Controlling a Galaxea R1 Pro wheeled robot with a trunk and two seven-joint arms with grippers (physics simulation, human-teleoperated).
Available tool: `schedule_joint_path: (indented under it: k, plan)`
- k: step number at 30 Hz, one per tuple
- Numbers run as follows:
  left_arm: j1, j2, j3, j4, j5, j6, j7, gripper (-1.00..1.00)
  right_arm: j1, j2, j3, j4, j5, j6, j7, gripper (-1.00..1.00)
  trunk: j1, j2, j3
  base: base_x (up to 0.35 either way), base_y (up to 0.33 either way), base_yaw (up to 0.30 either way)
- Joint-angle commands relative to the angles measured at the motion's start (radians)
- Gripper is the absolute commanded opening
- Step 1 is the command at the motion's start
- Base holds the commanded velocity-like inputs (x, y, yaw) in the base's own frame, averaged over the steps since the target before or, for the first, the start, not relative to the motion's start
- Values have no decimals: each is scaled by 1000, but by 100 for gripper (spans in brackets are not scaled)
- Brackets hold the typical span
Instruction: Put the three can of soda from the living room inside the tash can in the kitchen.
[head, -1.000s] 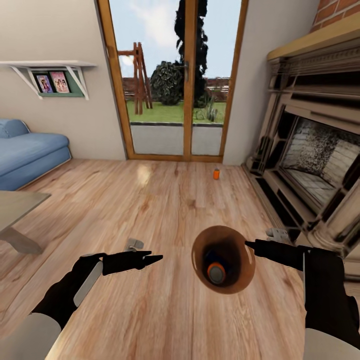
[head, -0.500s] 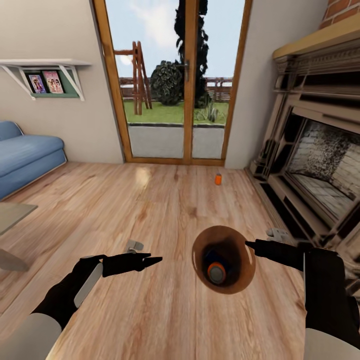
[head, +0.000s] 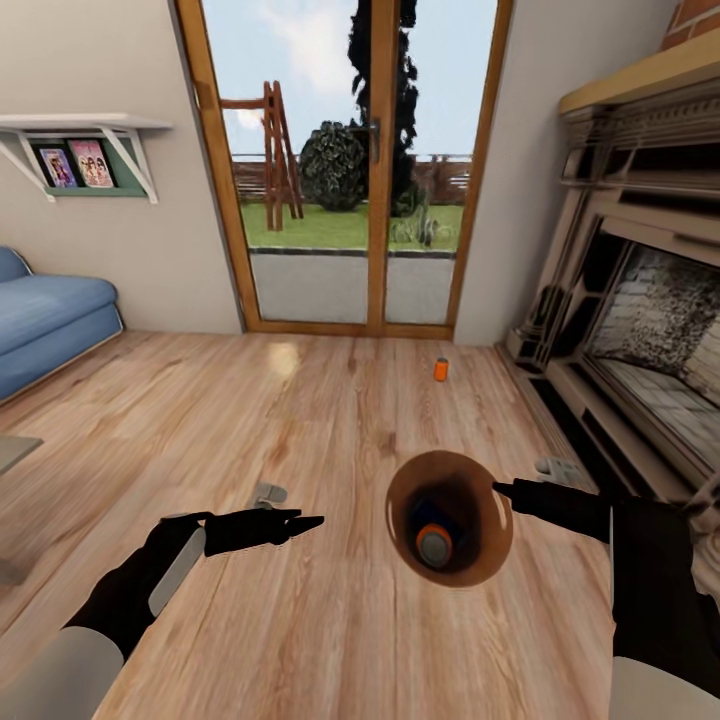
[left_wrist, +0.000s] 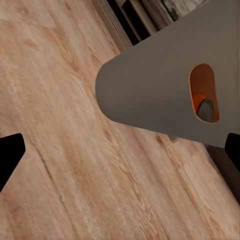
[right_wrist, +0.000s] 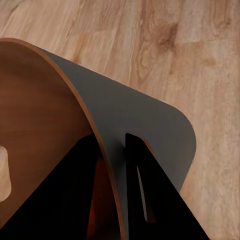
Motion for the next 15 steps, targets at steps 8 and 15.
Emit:
schedule_joint_path:
  k: [8, 15]
  plan:
    - [0, -19, -2, 2, 3, 0, 4, 100, 0, 0, -3, -1, -26, 13, 2, -100, 0, 0, 0, 339, 0, 0]
    - [0, -31, -3, 3, 3, 0, 55, 100, 0, -1, 0, -1, -72, 13, 2, -100, 0, 0, 0, 339, 0, 0]
